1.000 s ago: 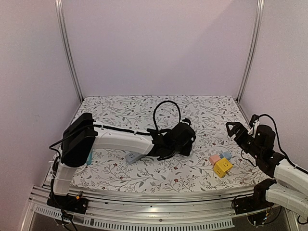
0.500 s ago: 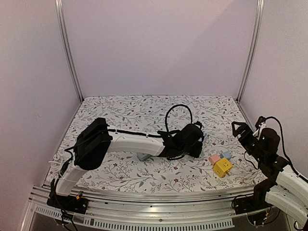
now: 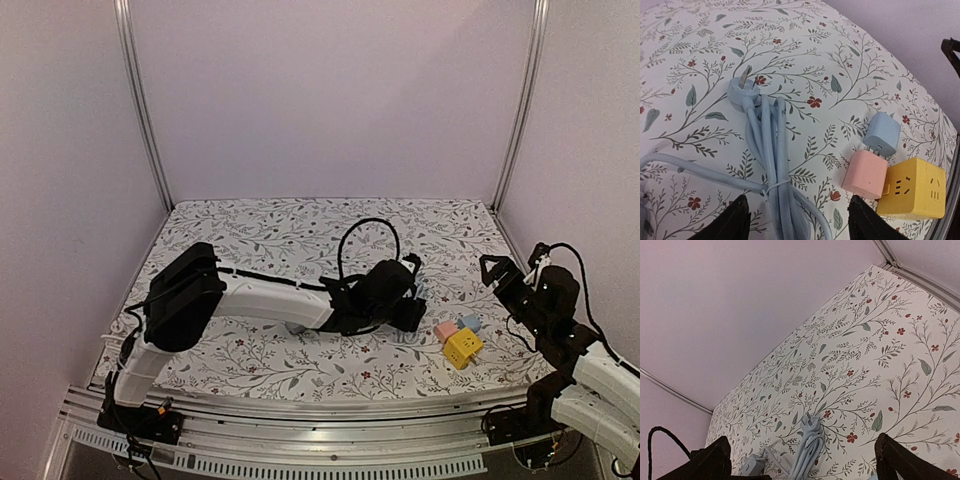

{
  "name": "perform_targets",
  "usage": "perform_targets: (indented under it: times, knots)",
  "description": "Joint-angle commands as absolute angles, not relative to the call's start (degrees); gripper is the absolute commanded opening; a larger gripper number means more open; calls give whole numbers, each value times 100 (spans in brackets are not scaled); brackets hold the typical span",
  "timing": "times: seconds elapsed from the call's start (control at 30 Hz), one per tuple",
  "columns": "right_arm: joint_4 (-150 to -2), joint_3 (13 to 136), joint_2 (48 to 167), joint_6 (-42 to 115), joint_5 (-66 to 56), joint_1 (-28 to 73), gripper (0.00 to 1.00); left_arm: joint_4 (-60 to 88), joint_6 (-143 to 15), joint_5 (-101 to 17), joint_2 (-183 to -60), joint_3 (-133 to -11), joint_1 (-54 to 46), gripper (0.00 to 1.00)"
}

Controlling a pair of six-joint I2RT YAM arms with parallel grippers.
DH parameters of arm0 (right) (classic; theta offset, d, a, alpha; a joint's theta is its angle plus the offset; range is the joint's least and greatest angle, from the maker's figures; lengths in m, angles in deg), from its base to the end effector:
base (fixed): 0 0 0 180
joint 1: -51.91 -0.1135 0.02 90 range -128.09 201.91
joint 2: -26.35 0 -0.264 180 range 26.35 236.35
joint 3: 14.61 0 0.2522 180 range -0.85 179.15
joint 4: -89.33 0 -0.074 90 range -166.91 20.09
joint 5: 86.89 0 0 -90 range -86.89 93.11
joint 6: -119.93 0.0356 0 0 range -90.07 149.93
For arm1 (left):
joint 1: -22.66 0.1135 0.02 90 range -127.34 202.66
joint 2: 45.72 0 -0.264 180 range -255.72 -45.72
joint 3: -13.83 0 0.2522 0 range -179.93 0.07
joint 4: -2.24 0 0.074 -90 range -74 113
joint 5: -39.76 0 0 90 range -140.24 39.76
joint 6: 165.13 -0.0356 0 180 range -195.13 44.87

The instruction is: Insert the plug

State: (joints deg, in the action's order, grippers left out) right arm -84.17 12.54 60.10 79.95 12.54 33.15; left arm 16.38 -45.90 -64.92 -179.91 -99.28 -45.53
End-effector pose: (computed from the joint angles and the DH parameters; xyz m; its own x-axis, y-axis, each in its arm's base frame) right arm 0.1508 0.0451 0.2065 -0.2652 0.7082 -0.6543 0.0577 0.6890 0.7225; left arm 0.2045 -0.4868 0.1495 -0.5880 0.1979 -0.7843 0.6120 0.7428 -0.2714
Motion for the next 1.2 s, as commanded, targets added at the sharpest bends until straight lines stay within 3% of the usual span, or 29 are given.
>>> perform_targets:
  times: [0.0,0.17,0.3,0.77,1.17]
  knots:
    - [-8423,1230,6060,7900,1150,3276,99,1152,-4830,-6505,-17130,-9458,-4651,69]
    - [-8497,1229,6117,7824,1036,3280,99,830,-4934,-6718,-16200,-8480,-4651,79]
    - [-8525,1250,6217,7771,950,3277,99,636,-5007,-7063,-15348,-7512,-4651,99]
    - [-8397,1555,6608,7748,-112,3273,99,785,-5155,-9095,-12560,-4625,-4643,99]
    - [-7756,2015,6677,7478,-544,3107,99,1313,-4501,-10254,-10872,-3273,-4352,98]
